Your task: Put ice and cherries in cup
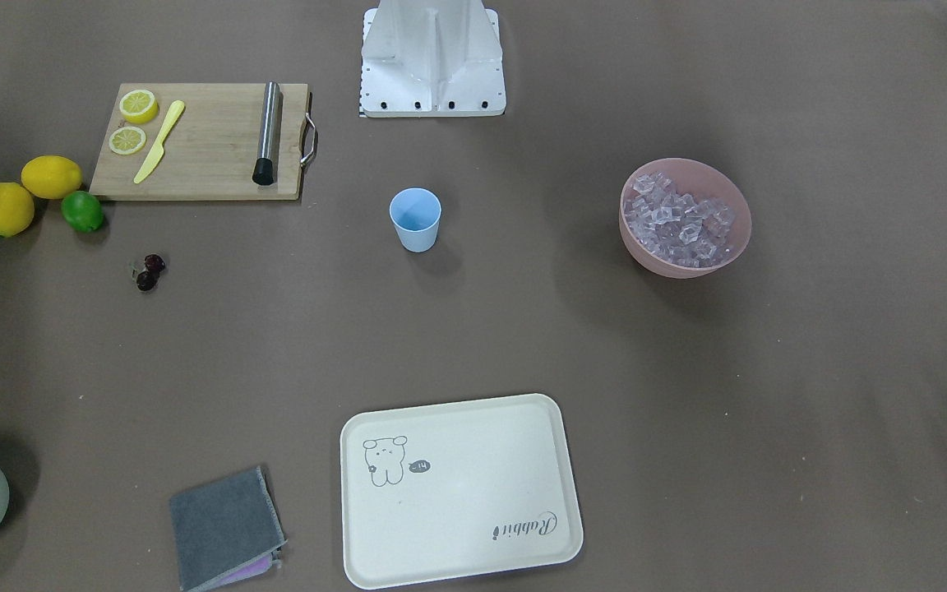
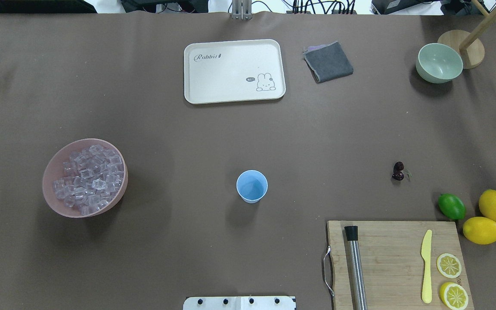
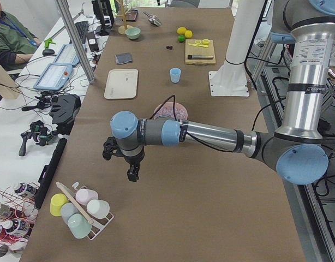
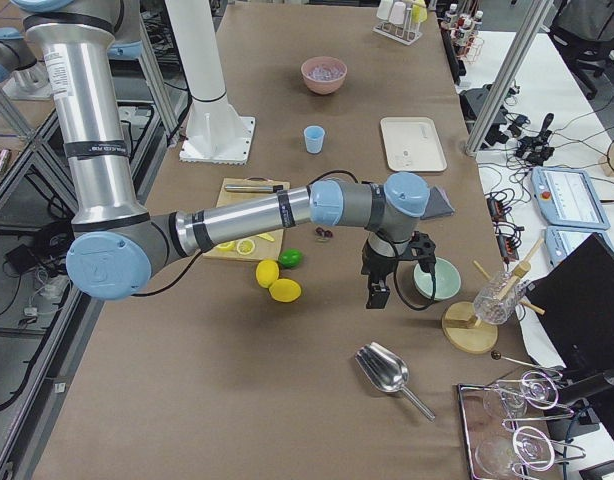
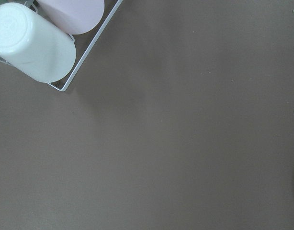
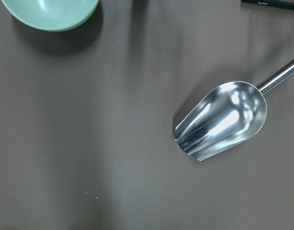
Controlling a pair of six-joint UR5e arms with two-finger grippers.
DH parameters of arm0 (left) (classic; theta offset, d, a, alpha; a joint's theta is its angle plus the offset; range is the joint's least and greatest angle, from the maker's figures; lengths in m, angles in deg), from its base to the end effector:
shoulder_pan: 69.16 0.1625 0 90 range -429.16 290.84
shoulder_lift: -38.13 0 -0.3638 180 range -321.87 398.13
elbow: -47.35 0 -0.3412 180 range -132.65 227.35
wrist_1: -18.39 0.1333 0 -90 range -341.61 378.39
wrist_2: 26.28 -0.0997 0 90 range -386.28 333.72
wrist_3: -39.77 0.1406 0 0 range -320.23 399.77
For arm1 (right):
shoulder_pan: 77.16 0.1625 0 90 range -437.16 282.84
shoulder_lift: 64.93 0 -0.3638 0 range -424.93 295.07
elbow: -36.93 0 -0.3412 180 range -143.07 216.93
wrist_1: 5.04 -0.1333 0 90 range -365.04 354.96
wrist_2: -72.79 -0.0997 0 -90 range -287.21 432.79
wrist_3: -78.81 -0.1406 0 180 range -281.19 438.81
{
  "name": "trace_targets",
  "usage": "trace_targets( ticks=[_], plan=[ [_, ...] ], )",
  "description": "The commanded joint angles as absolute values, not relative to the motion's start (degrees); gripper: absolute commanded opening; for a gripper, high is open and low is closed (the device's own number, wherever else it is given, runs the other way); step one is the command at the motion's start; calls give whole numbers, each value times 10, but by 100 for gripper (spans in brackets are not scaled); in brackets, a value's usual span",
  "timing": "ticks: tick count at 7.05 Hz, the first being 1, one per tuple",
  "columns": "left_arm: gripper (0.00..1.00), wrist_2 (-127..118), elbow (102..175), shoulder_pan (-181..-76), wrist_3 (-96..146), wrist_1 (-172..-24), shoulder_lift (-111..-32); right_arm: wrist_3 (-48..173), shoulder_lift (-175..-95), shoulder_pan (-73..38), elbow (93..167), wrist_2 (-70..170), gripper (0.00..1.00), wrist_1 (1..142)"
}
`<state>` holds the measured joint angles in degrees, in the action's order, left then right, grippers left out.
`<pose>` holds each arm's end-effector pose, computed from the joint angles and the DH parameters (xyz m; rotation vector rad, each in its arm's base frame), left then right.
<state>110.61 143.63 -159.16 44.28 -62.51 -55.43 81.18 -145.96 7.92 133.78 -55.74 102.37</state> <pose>-0.0307 -0.4597 0.5621 0.0444 0.8175 0.0796 0.0042 -0.4838 0.5415 -0.0417 -0.6720 -0.1131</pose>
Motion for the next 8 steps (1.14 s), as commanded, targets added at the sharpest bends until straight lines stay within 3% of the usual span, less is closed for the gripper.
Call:
trace_targets(
  ticks=[1, 8],
  plan=[
    [100, 1106, 1439, -1592, 443, -621, -559, 812, -1460, 79, 1340, -562, 100, 1024],
    [100, 1110, 1439, -1587, 442, -627, -556, 812, -1460, 79, 1345, -568, 100, 1024]
  ],
)
